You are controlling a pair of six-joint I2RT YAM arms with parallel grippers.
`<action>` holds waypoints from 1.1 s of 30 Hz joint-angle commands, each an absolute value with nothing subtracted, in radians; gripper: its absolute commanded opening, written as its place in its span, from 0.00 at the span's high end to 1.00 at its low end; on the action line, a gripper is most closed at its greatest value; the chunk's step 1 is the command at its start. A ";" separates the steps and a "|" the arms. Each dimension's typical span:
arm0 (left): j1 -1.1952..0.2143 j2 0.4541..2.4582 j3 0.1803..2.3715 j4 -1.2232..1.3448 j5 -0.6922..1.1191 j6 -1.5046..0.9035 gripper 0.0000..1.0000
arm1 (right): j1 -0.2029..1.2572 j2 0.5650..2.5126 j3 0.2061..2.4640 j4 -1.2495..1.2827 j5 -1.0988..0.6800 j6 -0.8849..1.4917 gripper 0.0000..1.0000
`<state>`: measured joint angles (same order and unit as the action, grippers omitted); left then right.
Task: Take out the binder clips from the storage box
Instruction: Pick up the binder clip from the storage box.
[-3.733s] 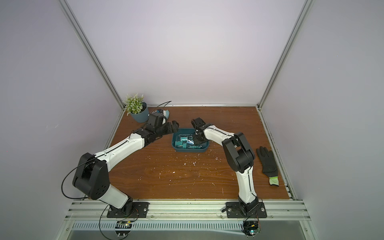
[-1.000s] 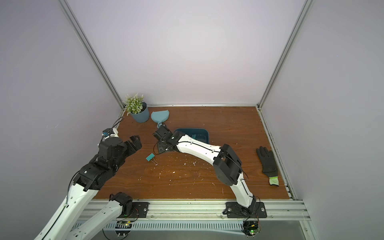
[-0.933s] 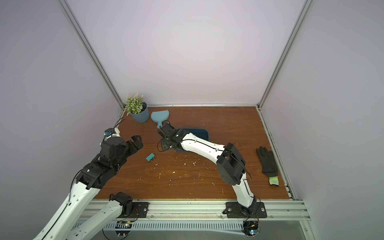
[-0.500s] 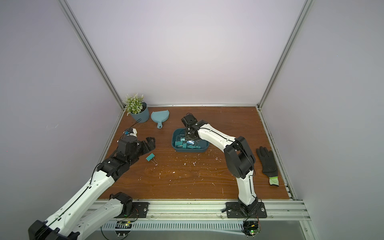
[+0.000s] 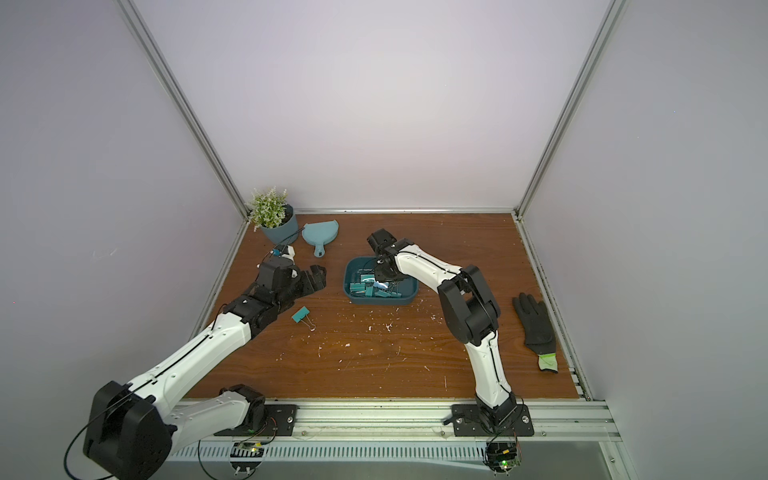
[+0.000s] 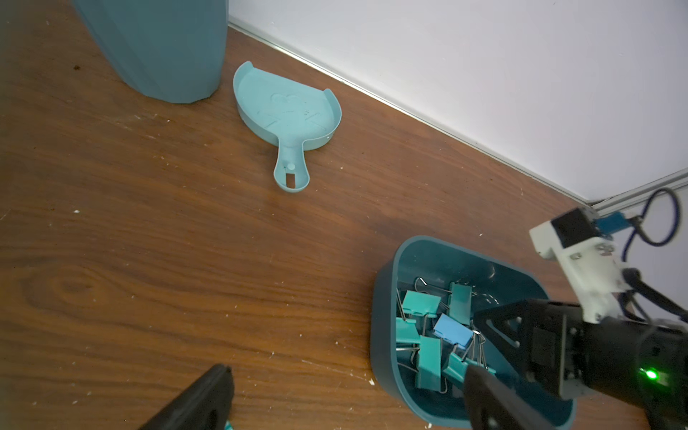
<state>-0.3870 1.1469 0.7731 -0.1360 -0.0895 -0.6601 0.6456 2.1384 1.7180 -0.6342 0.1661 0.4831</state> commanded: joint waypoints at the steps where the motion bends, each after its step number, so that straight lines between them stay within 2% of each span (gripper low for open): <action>1: -0.396 1.169 0.811 -0.107 -0.076 -0.625 0.00 | 0.637 2.170 1.808 -0.678 0.146 0.472 0.58; 13: -0.395 1.203 0.829 -0.098 -0.074 -0.608 0.00 | 0.618 2.254 1.894 -0.723 0.120 0.513 0.51; 23: -0.396 1.205 0.834 -0.098 -0.078 -0.602 0.00 | 0.620 2.279 1.890 -0.734 0.135 0.554 0.50; 29: -0.396 1.183 0.825 -0.109 -0.092 -0.600 0.00 | 0.623 2.302 1.909 -0.756 0.146 0.564 0.53; 33: -0.396 1.175 0.821 -0.110 -0.097 -0.600 0.00 | 0.629 2.288 1.892 -0.755 0.154 0.573 0.62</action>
<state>-0.3870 1.1938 0.8078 -0.1020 -0.0834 -0.6167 0.6212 2.2986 1.8870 -0.7158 0.1375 0.5518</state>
